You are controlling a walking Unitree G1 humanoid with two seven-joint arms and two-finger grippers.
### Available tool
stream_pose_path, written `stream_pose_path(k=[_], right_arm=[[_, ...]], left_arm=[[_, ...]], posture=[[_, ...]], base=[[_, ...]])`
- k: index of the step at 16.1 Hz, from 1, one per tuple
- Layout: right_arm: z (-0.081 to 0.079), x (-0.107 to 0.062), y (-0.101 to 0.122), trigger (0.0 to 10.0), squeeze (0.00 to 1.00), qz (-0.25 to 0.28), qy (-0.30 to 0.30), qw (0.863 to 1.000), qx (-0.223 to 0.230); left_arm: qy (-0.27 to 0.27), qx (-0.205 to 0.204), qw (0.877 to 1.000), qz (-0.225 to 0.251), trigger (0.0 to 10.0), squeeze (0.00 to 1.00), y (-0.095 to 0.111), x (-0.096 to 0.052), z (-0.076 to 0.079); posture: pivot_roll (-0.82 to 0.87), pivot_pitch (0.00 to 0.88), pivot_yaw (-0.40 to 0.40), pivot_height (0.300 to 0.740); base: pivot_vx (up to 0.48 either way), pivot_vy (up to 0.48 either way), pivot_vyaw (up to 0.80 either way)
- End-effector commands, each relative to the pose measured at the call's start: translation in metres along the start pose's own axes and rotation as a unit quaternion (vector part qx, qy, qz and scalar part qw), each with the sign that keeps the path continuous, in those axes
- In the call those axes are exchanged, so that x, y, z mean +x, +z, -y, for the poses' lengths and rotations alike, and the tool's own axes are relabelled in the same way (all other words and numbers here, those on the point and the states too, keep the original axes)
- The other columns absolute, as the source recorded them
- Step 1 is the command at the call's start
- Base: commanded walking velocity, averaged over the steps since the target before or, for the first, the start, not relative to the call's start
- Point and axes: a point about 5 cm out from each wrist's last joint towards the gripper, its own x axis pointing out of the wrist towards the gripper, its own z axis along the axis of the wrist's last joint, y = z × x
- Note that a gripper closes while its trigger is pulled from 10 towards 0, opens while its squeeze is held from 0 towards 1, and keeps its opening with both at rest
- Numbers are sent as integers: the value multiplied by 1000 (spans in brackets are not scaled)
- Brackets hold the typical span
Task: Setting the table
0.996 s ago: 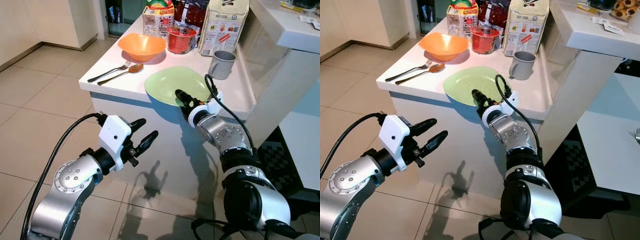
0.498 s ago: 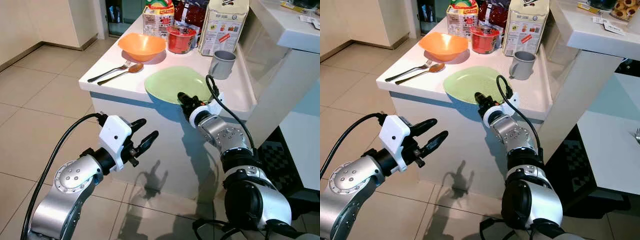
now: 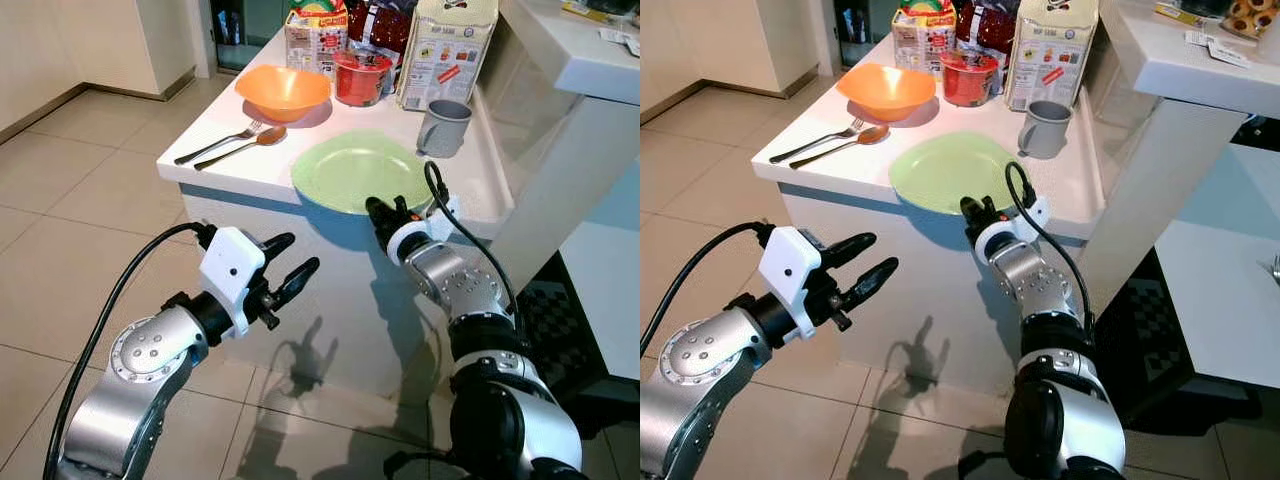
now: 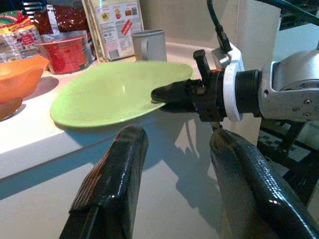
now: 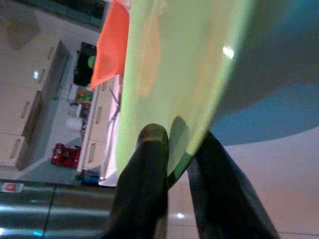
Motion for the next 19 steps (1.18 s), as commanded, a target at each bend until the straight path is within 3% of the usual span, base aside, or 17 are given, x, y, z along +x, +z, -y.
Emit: stream_pose_path(k=[1, 5, 8, 9, 11, 12, 14, 16, 17, 19], right_arm=[[-8, -4, 11, 0, 0, 24, 23, 999, 1], [-12, -9, 13, 0, 0, 33, 46, 998, 3], [-25, -24, 21, 0, 0, 51, 99, 994, -13], [-36, -45, 27, 0, 0, 61, 138, 987, -58], [-46, -67, 27, 0, 0, 54, 174, 977, -111], [-47, -90, 26, 0, 0, 36, 184, 960, -209], [-45, -126, 26, 0, 0, 34, 192, 925, -327], [-44, -140, 28, 0, 0, 56, 192, 905, -374], [-42, -150, 24, 10000, 0, 54, 181, 884, -428], [-43, -160, 13, 10000, 0, 41, 198, 856, -476]], left_arm=[[1, 10, 1000, 2, 10000, 0, 1, 4, 0], [39, 26, 999, 4, 10000, 0, 0, 5, -7], [132, 30, 991, 12, 10000, 0, 1, 5, -23], [175, 22, 984, 20, 10000, 0, 3, -2, -31], [203, 12, 979, 23, 10000, 0, 2, -9, -37], [222, 11, 975, 19, 10000, 0, 0, -15, -40], [233, 21, 972, 12, 10000, 0, -3, -20, -41], [231, 28, 972, 10, 10000, 0, -3, -21, -41], [231, 28, 973, 8, 10000, 0, -4, -21, -41], [226, 28, 974, 9, 10000, 0, -3, -17, -38]], posture=[[1, 0, -55, 740], [0, 0, -51, 740], [7, 0, -53, 740], [1, 0, -45, 740], [-4, 0, -40, 740], [-15, 0, -31, 740], [-16, 0, -22, 740], [-23, 0, -20, 740], [-30, 0, -12, 740], [-26, 0, -11, 740]], base=[[0, 0, 0], [0, 0, 0], [0, 0, 0], [0, 0, 0], [0, 0, 0], [0, 0, 0], [0, 0, 0], [0, 0, 0], [0, -270, 0], [0, -401, 0]])
